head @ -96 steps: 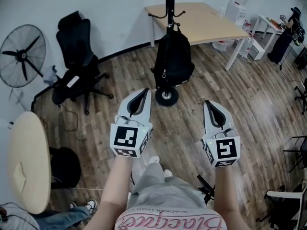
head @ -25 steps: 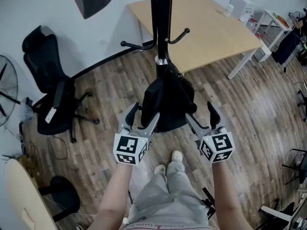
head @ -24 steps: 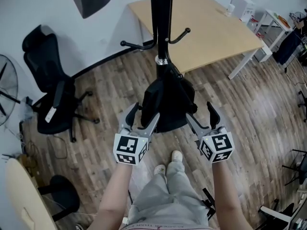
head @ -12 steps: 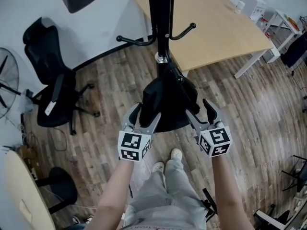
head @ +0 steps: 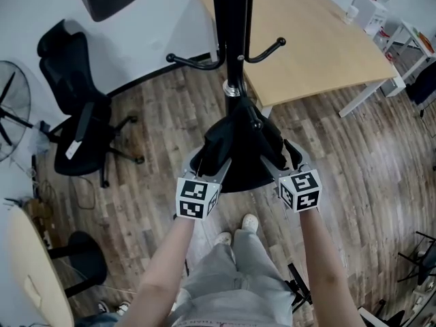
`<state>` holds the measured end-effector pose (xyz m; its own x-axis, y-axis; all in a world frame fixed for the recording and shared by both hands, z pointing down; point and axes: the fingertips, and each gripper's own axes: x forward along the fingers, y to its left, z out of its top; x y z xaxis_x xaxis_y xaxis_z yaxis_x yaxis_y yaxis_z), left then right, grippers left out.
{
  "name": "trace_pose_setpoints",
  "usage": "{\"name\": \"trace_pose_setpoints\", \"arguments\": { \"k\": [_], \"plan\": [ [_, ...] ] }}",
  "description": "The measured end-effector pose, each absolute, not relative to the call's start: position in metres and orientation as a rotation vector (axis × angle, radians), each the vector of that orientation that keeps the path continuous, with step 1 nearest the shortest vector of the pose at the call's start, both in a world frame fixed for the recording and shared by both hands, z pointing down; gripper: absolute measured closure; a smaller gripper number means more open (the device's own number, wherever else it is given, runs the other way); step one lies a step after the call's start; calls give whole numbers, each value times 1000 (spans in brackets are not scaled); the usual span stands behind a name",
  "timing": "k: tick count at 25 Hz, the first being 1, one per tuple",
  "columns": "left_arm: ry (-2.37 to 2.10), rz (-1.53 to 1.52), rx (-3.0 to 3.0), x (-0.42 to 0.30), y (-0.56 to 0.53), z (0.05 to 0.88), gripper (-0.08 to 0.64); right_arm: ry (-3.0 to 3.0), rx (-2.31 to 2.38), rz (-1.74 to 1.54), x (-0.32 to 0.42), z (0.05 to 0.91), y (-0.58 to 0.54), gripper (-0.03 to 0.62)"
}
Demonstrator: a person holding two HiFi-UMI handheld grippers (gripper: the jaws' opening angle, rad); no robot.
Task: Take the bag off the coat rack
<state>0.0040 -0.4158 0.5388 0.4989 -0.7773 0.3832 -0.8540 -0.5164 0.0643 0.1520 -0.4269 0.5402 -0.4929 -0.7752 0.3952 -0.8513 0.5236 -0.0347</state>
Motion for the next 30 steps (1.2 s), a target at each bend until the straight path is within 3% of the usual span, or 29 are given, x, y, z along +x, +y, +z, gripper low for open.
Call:
{"name": "trace_pose_setpoints", "arguments": {
  "k": [3, 9, 19, 30],
  "plan": [
    [-1382, 474, 2486, 6, -422, 549, 251, -2427, 1307, 305, 146, 549, -437, 254],
    [-1416, 496, 2438, 4, -431, 562, 317, -2366, 1315, 315, 145, 571, -453, 360],
    [-1475, 502, 2377, 3, -442, 577, 387, -2397, 1300, 482, 135, 591, -461, 363],
    [-1423, 560, 2371, 5, -436, 566, 463, -2385, 1180, 547, 123, 585, -437, 529]
  ]
}}
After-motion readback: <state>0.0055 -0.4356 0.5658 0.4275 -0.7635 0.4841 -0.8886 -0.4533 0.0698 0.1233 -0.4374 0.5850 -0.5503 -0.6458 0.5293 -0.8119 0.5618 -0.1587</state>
